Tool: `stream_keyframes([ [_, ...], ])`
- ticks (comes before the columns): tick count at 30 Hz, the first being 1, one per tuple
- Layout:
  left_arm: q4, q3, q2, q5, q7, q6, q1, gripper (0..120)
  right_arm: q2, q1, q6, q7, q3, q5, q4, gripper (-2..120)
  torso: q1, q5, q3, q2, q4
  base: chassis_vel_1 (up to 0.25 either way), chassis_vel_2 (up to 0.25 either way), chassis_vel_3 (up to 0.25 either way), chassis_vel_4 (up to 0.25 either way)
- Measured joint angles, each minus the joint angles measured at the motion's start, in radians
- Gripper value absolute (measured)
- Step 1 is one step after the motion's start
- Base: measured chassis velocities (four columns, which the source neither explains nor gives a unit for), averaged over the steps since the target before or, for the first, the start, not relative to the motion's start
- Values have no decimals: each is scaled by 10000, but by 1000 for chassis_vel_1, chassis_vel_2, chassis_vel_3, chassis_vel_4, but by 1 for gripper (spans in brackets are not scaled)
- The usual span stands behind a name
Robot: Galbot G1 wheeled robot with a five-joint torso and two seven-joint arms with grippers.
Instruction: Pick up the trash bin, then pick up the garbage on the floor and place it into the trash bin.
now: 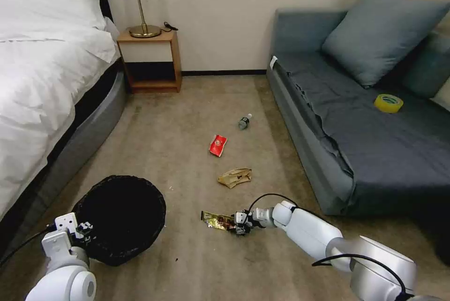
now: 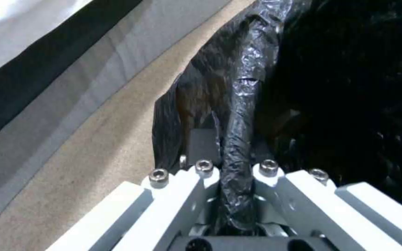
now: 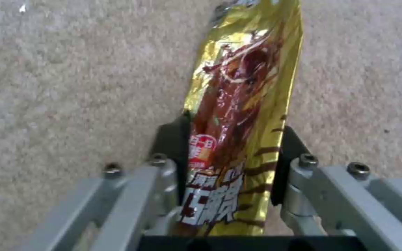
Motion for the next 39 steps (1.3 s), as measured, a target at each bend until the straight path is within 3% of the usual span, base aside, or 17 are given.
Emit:
stream_keyframes([
  [3, -5, 2, 4, 0, 4, 0, -13, 2, -153, -56, 4, -15, 20, 45, 314, 16, 1, 0, 0, 0, -2, 0, 0, 0, 0],
  [5, -10, 4, 5, 0, 5, 1, -14, 2, -183, -62, 4, -17, 22, 71, 386, 14, 0, 0, 0, 0, -2, 0, 0, 0, 0],
  [8, -74, 8, 10, -19, 6, 19, -30, 2, -643, -76, -126, -27, -108, 636, 1315, 0, 0, 0, 0, -1, 0, 0, 0, 0, 0],
  [18, -132, 16, 42, -305, 3, 75, -78, 2, -2011, 68, 25, 24, 189, 2373, 3474, 0, 0, 0, 0, -3, -1, 0, 0, 0, 0],
  [21, -43, 57, 64, -436, -37, 106, -116, 2, -3045, 173, -556, 484, 402, 3927, 5677, 0, 0, -6, 0, -3, -5, 0, 0, 0, 0],
  [23, -28, 76, 58, -452, -38, 113, -123, 2, -3185, 178, -726, 623, 457, 4184, 6163, 0, 1, -7, 0, -3, -9, 0, 0, 0, 0],
  [24, 3, 151, 21, -473, -35, 121, -155, 2, -3507, 205, -1275, 1129, 616, 4965, 7991, 0, 0, -5, 0, -3, -5, 0, 0, 0, 0],
  [25, 11, 196, -7, -473, -39, 127, -177, 2, -3556, 242, -1538, 1420, 634, 5231, 8746, 0, 0, -4, -1, -2, -1, 0, 0, 0, 0],
  [33, -22, 356, -124, -465, -48, 187, -247, 2, -2999, 721, -2242, 2651, -138, 5646, 10450, 0, 0, -2, 0, -3, 1, 0, 0, 0, 0],
  [36, -123, 394, -222, -475, -50, 208, -261, 2, -2163, 1083, -2461, 3713, -1258, 6053, 10717, 0, 0, -3, 0, -2, -2, 0, 0, 0, 0],
  [39, -157, 397, -292, -472, -72, 209, -275, 2, -1634, 1148, -2525, 4109, -1800, 6216, 10727, 0, 0, -6, 0, -2, 0, 0, 0, 0, 0],
])
